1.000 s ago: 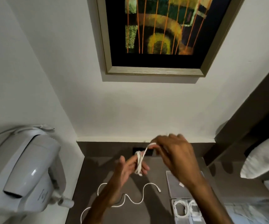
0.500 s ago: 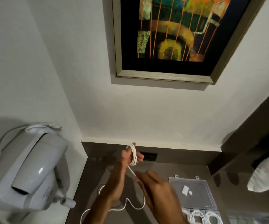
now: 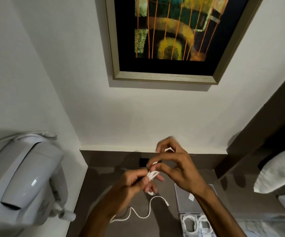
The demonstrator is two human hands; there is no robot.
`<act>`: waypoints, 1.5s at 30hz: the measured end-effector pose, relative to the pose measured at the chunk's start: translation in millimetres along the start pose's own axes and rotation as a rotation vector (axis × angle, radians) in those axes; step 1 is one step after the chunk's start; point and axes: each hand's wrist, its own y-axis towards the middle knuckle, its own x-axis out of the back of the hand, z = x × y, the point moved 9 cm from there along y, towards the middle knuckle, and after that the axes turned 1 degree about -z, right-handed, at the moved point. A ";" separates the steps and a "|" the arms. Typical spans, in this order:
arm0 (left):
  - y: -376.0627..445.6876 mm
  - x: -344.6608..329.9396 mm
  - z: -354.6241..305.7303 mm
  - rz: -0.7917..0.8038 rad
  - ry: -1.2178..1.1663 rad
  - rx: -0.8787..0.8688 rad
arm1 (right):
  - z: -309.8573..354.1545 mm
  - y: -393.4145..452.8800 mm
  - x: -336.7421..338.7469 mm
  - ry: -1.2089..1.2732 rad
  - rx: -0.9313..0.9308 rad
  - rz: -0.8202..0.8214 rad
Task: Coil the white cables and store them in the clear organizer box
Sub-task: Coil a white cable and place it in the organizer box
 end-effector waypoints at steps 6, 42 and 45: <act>1.0 4.6 5.9 -0.097 -0.010 -0.022 | -35.4 -10.7 -24.6 0.327 -0.238 0.020; -0.2 14.7 33.3 -0.425 0.234 0.022 | -53.9 -72.6 -33.7 0.405 -0.532 -0.183; -4.9 19.5 23.4 -0.612 0.463 -0.016 | -50.8 -73.8 -25.8 0.194 -0.494 -0.239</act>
